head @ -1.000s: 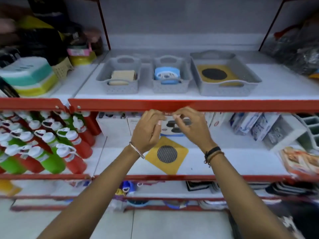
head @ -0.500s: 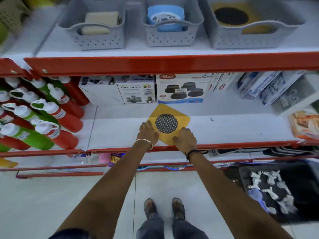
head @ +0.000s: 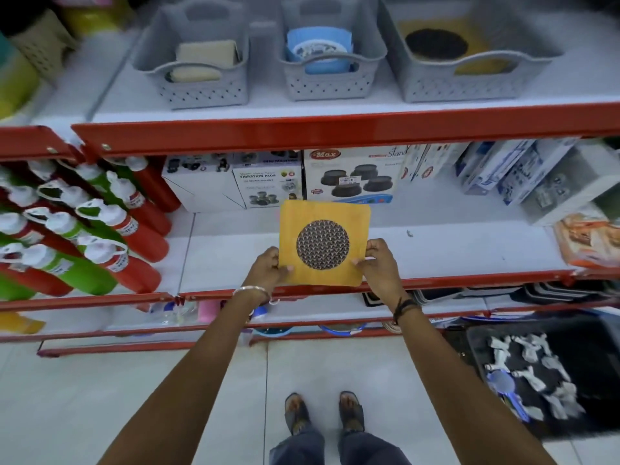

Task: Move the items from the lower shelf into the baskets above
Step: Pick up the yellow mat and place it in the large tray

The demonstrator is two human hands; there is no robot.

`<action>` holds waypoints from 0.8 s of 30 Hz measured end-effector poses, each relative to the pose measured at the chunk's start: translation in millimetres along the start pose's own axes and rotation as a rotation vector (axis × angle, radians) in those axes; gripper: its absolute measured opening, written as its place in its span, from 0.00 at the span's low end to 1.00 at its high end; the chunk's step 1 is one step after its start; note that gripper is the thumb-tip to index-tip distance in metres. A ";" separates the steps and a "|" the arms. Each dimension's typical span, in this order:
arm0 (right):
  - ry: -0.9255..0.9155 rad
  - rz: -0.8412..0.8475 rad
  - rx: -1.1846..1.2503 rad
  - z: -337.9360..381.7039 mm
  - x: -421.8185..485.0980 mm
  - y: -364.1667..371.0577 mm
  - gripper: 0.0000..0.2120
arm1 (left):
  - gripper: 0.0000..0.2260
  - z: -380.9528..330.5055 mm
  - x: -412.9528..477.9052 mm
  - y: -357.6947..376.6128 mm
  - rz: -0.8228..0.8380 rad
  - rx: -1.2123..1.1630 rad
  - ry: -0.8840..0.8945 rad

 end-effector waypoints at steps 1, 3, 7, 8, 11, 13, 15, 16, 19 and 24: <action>-0.076 0.020 -0.014 15.1 -6.7 -2.9 0.11 | 0.12 -3.0 -9.7 0.6 0.018 -0.031 0.022; -0.204 0.050 -0.010 52.9 -22.4 -9.9 0.09 | 0.16 -19.2 -30.4 -2.0 0.024 -0.082 0.096; -0.409 0.064 0.003 124.9 -44.5 -32.1 0.10 | 0.13 -70.8 -62.1 -15.3 -0.043 -0.047 0.295; -0.458 0.061 0.015 141.9 -49.6 -38.6 0.10 | 0.12 -84.6 -68.7 -19.5 -0.078 -0.006 0.337; -0.603 0.038 0.057 196.5 -64.9 -57.9 0.13 | 0.10 -141.1 -95.3 -26.8 -0.172 0.112 0.517; -0.675 0.010 0.100 229.3 -70.5 -72.7 0.12 | 0.08 -183.2 -113.7 -30.4 -0.224 0.138 0.632; -0.743 -0.054 0.127 261.0 -70.1 -95.8 0.11 | 0.04 -230.4 -126.4 -32.2 -0.265 0.128 0.720; -0.764 -0.091 0.139 273.3 -66.7 -108.0 0.12 | 0.02 -251.7 -129.0 -32.6 -0.279 0.095 0.745; -0.761 -0.204 0.183 301.3 -47.2 -148.8 0.13 | 0.05 -309.2 -119.2 -26.2 -0.312 0.000 0.745; -0.649 -0.419 0.154 322.3 8.0 -224.2 0.10 | 0.21 -377.4 -61.0 39.9 -0.068 -0.030 0.556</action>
Point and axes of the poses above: each hand's wrist, its own x-axis towards the middle knuckle, its own y-axis out of the palm, z = x × y, the point moved 10 cm from there along x, towards the middle knuckle, and after that the axes turned 1 degree about -y, right-handed, at the moved point
